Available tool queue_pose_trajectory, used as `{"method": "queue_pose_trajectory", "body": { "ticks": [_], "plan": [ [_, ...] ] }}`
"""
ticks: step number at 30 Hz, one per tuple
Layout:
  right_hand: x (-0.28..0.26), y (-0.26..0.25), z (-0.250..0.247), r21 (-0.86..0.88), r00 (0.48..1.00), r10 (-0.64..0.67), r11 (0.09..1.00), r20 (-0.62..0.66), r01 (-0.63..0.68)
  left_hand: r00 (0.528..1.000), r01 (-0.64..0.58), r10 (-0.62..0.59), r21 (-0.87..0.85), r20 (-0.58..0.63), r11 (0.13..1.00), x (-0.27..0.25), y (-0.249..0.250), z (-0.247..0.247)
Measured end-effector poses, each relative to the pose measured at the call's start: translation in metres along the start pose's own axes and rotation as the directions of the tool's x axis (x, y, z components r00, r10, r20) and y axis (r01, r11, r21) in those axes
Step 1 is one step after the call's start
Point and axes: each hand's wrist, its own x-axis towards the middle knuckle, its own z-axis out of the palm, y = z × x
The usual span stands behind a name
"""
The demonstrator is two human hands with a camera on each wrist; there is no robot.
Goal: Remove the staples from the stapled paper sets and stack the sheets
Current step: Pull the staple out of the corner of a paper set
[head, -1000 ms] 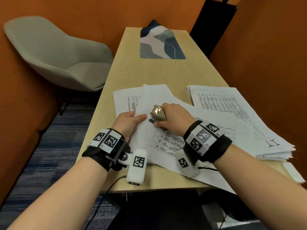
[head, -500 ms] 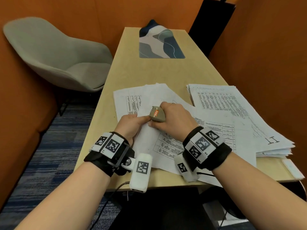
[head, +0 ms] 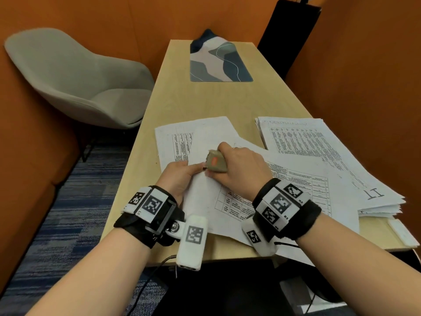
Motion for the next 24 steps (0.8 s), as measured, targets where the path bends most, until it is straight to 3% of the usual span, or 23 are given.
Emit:
{"method": "queue_pose_trajectory", "body": {
  "ticks": [2, 5, 9, 14, 17, 21, 24],
  "plan": [
    [0.003, 0.006, 0.001, 0.185, 0.988, 0.141, 0.971, 0.067, -0.151, 0.999, -0.017, 0.016, 0.021, 0.052, 1.0, 0.001, 0.002, -0.004],
    [0.009, 0.01, 0.003, 0.333, 0.96, 0.217, 0.905, 0.175, -0.265, 0.987, -0.074, 0.057, 0.115, 0.147, 0.991, -0.001, 0.002, -0.009],
    [0.018, 0.015, 0.005, 0.459, 0.922, 0.236, 0.812, 0.307, -0.361, 0.979, -0.194, 0.172, 0.228, 0.114, 0.954, -0.001, -0.002, -0.008],
    [0.023, 0.022, 0.005, 0.624, 0.848, 0.19, 0.601, 0.494, -0.499, 0.972, -0.236, 0.226, 0.305, 0.069, 0.923, 0.001, -0.009, -0.009],
    [0.019, 0.025, -0.004, 0.651, 0.876, 0.199, 0.601, 0.439, -0.463, 0.959, -0.282, 0.271, 0.318, 0.079, 0.905, 0.0, -0.011, -0.01],
    [-0.005, 0.04, -0.04, 0.633, 0.913, 0.318, 0.658, 0.257, -0.408, 0.932, -0.343, 0.358, 0.445, 0.055, 0.827, 0.003, -0.013, -0.015],
    [-0.045, 0.076, -0.077, 0.608, 0.853, 0.518, 0.658, 0.063, -0.444, 0.903, -0.415, 0.413, 0.478, 0.115, 0.774, 0.008, -0.015, -0.014]
  ]
}}
